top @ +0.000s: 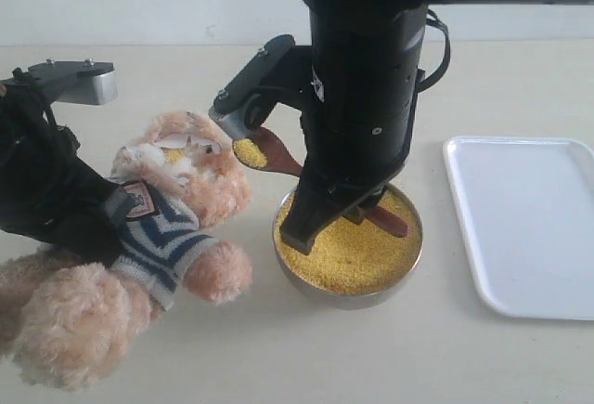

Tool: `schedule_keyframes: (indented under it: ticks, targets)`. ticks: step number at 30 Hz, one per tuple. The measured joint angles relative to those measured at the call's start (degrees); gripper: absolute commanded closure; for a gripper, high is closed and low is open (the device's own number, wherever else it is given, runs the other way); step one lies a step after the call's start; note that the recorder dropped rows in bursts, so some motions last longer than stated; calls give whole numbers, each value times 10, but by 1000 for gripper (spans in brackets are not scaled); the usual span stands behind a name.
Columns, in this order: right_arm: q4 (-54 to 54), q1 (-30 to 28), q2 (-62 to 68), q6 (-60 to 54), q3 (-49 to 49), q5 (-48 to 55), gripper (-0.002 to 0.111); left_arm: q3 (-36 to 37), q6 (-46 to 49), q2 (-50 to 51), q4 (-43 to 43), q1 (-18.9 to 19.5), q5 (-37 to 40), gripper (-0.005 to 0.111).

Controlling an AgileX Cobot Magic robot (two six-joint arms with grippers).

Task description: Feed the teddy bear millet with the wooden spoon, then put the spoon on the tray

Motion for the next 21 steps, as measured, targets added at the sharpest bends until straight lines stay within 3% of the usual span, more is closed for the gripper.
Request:
schedule_keyframes:
  ticks: [21]
  targets:
    - [47,0,0,-6,-28,1,109,0,18,10,-27,0,-2,103]
